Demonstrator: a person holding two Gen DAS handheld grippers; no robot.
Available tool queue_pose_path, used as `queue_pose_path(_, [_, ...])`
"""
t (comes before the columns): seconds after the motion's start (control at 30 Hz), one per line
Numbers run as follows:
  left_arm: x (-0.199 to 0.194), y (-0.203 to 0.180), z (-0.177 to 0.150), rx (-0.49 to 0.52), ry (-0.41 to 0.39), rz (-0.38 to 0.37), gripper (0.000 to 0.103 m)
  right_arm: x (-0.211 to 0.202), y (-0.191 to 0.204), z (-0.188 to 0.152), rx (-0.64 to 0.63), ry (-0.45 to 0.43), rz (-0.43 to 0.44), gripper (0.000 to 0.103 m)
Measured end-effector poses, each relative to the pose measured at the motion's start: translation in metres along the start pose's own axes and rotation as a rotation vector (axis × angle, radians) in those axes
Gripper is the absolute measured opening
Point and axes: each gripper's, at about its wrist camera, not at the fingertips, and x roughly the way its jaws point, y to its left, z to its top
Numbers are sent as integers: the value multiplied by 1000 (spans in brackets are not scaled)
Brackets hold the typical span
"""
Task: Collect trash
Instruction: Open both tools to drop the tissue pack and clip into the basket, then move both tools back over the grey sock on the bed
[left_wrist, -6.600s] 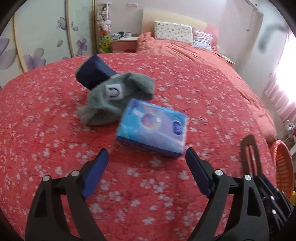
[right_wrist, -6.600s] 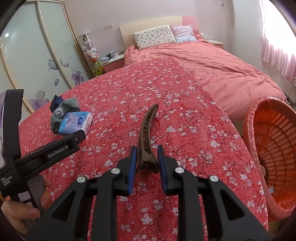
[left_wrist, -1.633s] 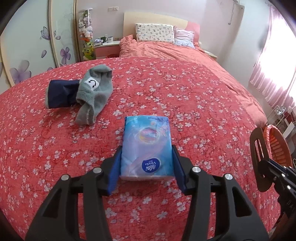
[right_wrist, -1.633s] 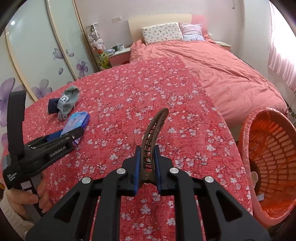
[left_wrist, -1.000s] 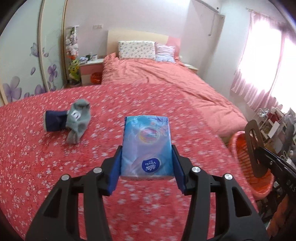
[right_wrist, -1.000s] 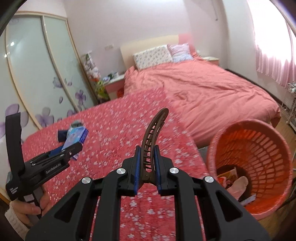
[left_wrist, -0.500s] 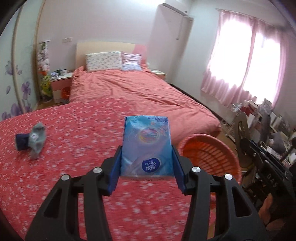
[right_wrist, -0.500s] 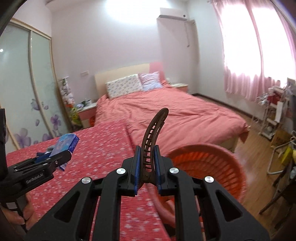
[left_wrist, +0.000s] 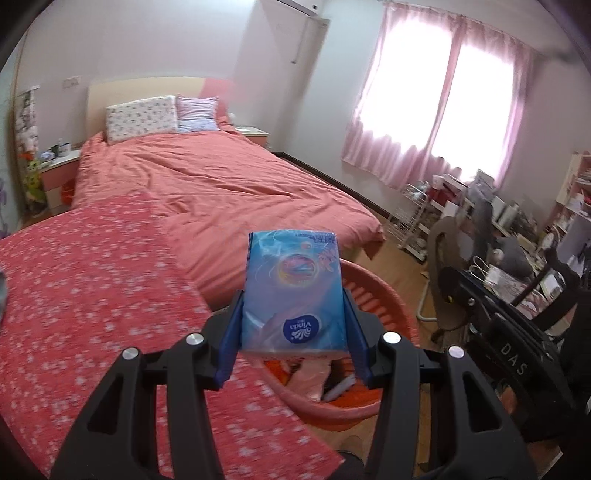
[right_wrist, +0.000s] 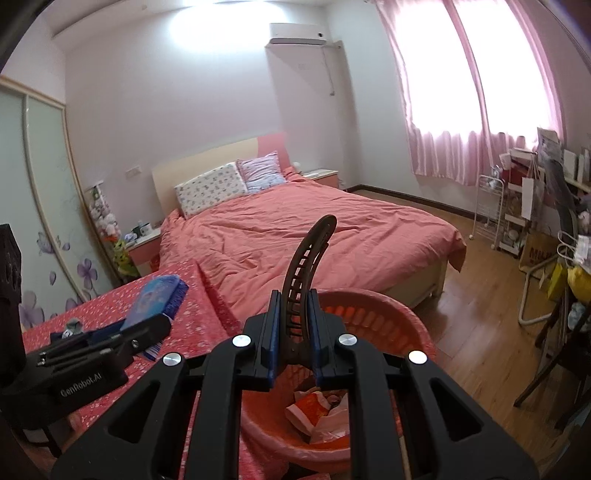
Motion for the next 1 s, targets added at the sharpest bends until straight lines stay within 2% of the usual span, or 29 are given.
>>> queue_pose_path(0.33, [56, -23, -7, 19, 63, -53, 50, 13, -35, -9, 82, 31, 1, 14])
queue_pose_path(0.67, [97, -15, -16, 3, 134, -54, 52, 31, -52, -12, 140, 64, 16, 14])
queue_pose_path(0.8, [107, -6, -21, -4, 157, -34, 63, 38, -58, -14, 172, 84, 31, 15])
queue_pose_path(0.83, [107, -2, -22, -6, 158, -22, 64, 40, -60, -14, 184, 90, 34, 21])
queue_pose_path(0.87, [108, 1, -23, -8, 160, -9, 64, 42, -62, -15, 195, 102, 35, 32])
queue_pose_path(0.9, [107, 6, -24, -14, 163, 8, 64, 43, -64, -17, 209, 107, 27, 36])
queue_pose_path(1.0, [97, 23, -26, -29, 148, 56, 65, 41, -64, -20, 218, 112, 14, 39])
